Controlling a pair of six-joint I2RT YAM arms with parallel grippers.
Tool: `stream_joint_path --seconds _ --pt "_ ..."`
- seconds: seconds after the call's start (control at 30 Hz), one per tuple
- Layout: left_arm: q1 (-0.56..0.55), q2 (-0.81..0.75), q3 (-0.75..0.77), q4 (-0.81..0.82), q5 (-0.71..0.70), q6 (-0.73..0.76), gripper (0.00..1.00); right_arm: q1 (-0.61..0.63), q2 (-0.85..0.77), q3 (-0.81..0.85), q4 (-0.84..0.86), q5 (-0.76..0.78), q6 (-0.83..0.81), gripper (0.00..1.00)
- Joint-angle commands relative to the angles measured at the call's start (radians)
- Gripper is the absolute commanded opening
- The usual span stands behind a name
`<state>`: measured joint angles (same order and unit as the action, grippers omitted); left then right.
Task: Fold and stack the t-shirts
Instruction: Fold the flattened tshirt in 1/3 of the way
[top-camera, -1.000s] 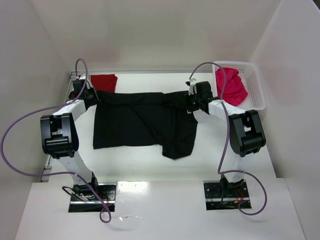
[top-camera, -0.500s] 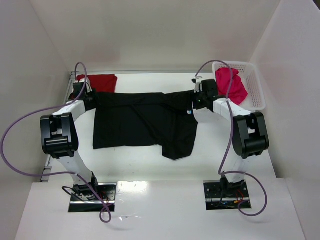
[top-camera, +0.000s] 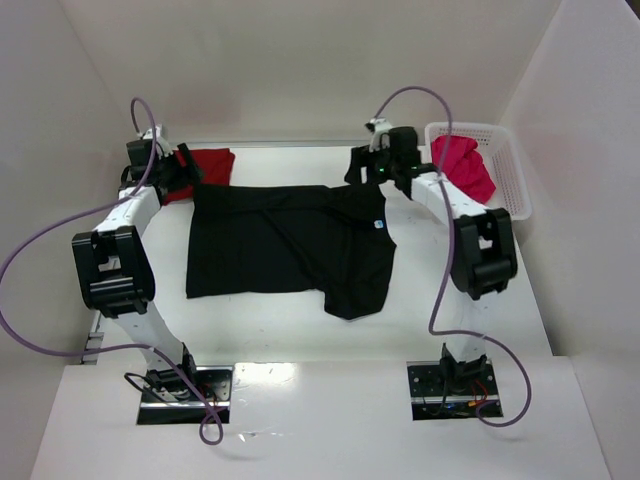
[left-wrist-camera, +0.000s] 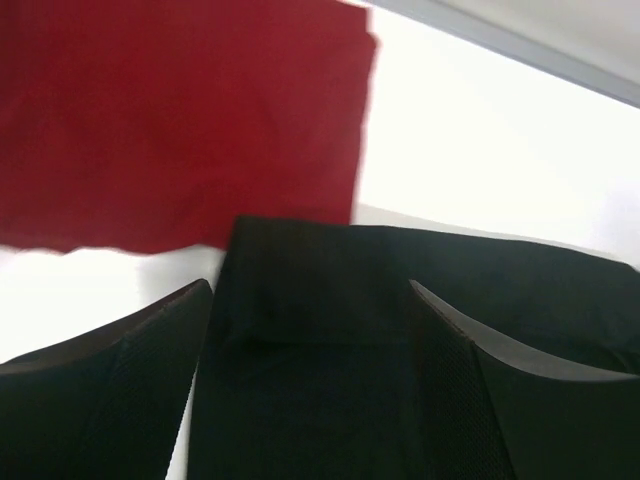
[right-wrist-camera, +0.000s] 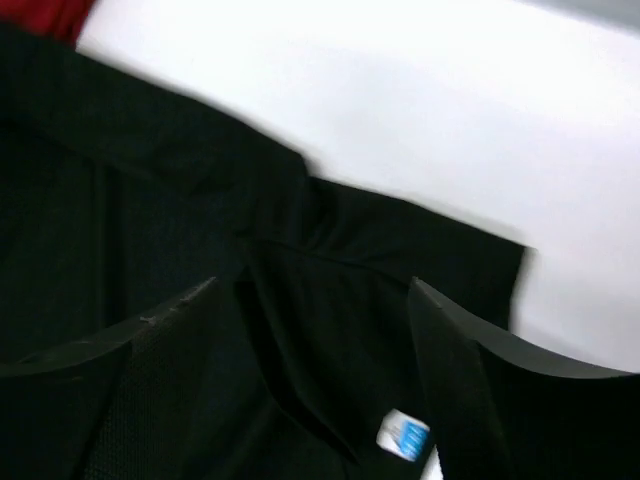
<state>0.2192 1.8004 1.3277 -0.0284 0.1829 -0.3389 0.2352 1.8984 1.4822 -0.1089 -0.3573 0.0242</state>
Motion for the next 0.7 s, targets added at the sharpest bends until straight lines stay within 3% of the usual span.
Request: stream_joint_path --seconds 0.0,0.07,0.2,0.33,0.67 --pt "-0.001 0.033 0.045 0.053 0.131 0.018 0.85 0.099 0.115 0.079 -0.031 -0.031 -0.018 0.77" --pt "-0.001 0.045 0.045 0.053 0.150 0.018 0.84 0.139 0.149 0.089 -0.041 -0.031 -0.018 0.72" --pt "-0.011 0.066 0.034 0.055 0.141 0.041 0.82 0.158 0.188 0.101 -0.052 -0.019 0.000 0.48" --pt "-0.011 0.077 0.034 0.054 0.130 0.064 0.82 0.167 0.211 0.101 -0.052 -0.019 0.000 0.37" --pt "-0.011 0.086 0.062 0.036 0.121 0.075 0.82 0.167 0.220 0.082 -0.094 -0.161 0.000 0.30"
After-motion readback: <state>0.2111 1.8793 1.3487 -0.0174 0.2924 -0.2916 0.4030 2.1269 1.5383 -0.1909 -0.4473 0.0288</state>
